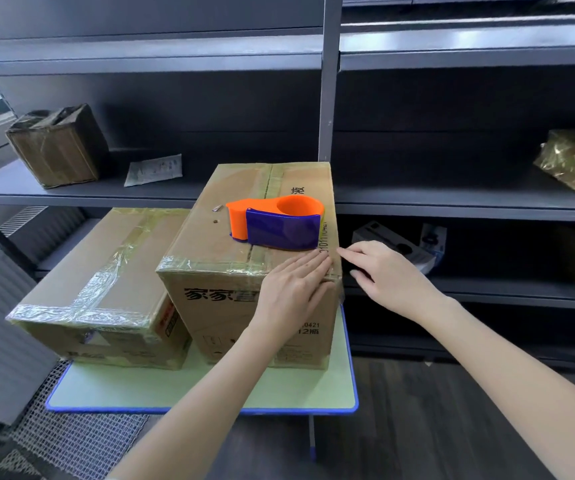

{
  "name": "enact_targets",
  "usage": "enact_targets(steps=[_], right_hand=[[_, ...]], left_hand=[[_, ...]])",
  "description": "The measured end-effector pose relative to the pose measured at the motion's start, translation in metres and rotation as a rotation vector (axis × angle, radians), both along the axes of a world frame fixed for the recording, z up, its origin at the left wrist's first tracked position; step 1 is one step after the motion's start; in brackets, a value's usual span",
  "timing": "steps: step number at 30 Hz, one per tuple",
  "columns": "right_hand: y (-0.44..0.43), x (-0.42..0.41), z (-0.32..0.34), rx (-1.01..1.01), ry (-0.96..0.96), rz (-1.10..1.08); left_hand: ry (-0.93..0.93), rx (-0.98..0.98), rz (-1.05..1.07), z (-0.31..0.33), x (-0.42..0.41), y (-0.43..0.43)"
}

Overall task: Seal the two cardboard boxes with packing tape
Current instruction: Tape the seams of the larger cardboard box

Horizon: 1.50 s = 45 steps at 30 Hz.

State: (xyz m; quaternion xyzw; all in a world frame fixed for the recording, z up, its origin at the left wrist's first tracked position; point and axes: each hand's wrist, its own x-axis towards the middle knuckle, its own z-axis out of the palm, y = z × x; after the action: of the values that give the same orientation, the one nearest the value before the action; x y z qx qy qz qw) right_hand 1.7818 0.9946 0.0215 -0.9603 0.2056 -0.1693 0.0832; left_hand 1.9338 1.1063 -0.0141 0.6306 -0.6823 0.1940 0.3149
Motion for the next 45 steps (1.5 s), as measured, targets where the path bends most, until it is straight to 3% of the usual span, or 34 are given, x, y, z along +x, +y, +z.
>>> enact_targets(steps=[12, 23, 34, 39, 45], right_hand=[[-0.007, 0.008, 0.001, 0.065, 0.188, 0.068], [-0.009, 0.017, 0.0, 0.082, 0.081, 0.061], [-0.011, 0.023, 0.01, 0.079, 0.138, 0.073], [-0.012, 0.018, 0.016, 0.252, 0.159, 0.143], [-0.006, 0.019, 0.015, 0.213, 0.195, 0.093]], left_hand=[[0.003, 0.126, 0.009, 0.001, -0.005, 0.005], [0.019, -0.014, 0.058, -0.004, -0.005, -0.002], [-0.045, -0.111, 0.011, -0.005, 0.001, -0.008], [-0.014, -0.077, -0.017, -0.003, 0.001, -0.008], [0.081, 0.046, -0.005, 0.008, -0.001, -0.003]])
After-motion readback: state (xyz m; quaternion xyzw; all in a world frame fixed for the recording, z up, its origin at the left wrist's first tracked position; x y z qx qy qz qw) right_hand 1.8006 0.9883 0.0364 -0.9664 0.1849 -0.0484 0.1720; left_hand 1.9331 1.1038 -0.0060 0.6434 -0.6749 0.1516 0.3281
